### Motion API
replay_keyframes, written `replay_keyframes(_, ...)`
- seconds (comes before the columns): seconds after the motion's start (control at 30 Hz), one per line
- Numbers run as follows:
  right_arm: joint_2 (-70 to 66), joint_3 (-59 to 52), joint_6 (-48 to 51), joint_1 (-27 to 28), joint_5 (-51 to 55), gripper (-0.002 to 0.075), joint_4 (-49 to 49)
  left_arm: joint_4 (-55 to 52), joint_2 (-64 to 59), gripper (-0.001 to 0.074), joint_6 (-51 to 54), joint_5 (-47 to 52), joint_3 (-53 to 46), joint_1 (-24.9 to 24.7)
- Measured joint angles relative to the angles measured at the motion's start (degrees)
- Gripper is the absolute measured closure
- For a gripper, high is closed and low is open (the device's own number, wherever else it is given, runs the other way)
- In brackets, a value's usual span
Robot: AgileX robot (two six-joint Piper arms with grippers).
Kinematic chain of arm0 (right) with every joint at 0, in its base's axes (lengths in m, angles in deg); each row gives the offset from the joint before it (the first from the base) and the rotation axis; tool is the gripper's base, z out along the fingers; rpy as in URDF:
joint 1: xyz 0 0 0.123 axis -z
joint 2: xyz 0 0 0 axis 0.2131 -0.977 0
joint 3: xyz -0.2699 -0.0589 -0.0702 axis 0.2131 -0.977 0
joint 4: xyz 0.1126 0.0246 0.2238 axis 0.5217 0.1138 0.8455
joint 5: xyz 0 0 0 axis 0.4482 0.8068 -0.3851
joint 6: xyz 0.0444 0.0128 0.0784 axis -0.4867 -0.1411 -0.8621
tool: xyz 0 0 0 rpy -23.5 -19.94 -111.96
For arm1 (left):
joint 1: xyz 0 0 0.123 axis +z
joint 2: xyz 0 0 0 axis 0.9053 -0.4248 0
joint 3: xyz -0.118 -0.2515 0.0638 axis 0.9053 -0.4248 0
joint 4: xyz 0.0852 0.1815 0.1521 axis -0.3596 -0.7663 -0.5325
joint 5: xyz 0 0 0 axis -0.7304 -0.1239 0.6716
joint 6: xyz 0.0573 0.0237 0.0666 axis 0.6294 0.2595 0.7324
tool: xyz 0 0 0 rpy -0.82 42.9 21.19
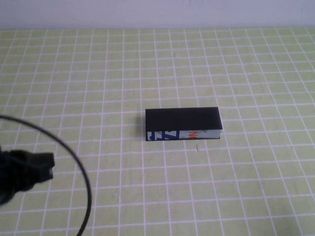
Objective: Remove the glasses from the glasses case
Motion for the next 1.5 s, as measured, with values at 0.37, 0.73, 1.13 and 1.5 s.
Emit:
replay_keyframes(0.37,0.0,0.0,0.0,0.0,0.0,0.0743,0.0,5.95,-43.9,0.0739,22.36,7.67,33.08,-4.93)
replay_keyframes(0.73,0.0,0.0,0.0,0.0,0.0,0.0743,0.0,12.28,-73.58,0.0739,25.81,14.66,63.72,-8.43)
replay_keyframes(1.13,0.0,0.0,0.0,0.0,-1.0,0.0743,0.35,9.18,-84.43,0.0739,22.89,20.59,73.73,-8.43)
replay_keyframes(1.5,0.0,0.0,-0.8,0.0,-21.93,0.0743,23.83,6.15,-84.47,0.0739,22.43,21.38,73.73,-8.43)
